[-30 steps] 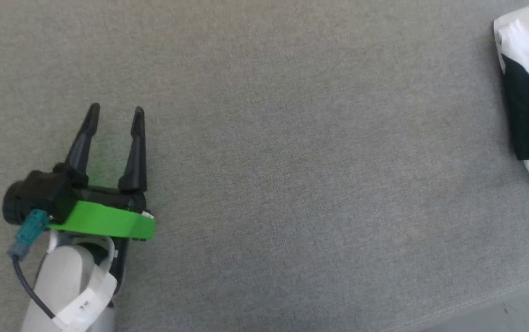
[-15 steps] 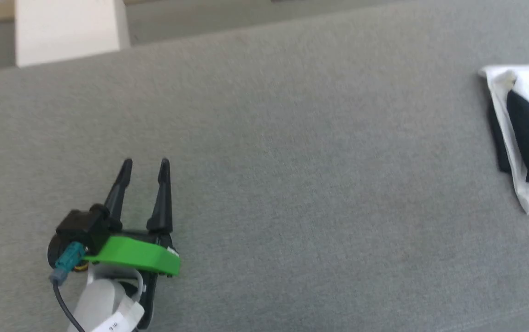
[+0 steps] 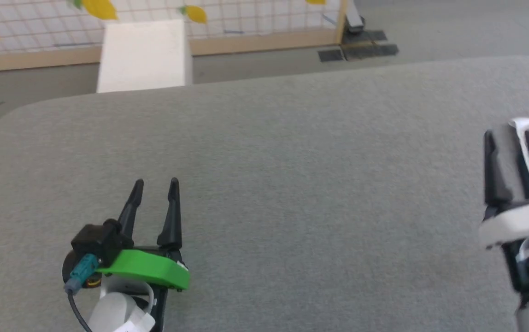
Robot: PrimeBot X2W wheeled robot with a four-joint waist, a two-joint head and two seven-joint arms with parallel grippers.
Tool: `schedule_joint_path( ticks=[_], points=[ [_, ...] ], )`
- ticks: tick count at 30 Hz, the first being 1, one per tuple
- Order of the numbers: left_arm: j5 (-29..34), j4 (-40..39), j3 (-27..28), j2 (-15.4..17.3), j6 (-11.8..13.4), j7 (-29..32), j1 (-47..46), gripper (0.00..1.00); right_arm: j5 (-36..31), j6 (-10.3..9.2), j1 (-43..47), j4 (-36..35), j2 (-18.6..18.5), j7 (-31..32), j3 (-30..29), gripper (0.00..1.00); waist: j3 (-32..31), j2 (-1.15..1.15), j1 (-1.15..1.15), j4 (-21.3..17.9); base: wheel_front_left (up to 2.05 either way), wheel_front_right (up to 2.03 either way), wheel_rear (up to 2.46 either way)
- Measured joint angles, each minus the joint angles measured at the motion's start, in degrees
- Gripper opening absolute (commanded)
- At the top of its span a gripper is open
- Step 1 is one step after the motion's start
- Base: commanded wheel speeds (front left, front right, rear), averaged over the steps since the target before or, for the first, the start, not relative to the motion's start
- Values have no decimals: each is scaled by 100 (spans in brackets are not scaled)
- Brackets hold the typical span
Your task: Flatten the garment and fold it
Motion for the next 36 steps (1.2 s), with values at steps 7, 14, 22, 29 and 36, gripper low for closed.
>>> schedule_joint_path(
  ticks=[7, 14, 22, 29, 36],
  points=[
    [66, 73, 10, -67, -9, -1, 151, 100, -104, 0, 700, -346, 313, -110, 338, 100, -289, 0, 0, 267, 0, 0, 0],
    [111, 172, 26, -111, -7, -1, 296, 100, -305, 0, 1202, -388, 522, -199, 442, 100, -533, 0, 0, 445, 0, 0, 0],
    [154, 204, 58, -129, 32, -1, 408, 100, -479, 0, 1543, -544, 660, -255, 452, 100, -657, 0, 0, 653, 0, 0, 0],
    [149, 200, 73, -131, 73, -1, 498, 100, -487, 0, 1664, -642, 697, -247, 463, 100, -688, 0, 0, 806, 0, 0, 0],
    [136, 193, 11, -132, 121, -1, 521, 100, -404, 0, 1721, -641, 699, -248, 460, 100, -675, 0, 0, 892, 0, 0, 0]
  ],
)
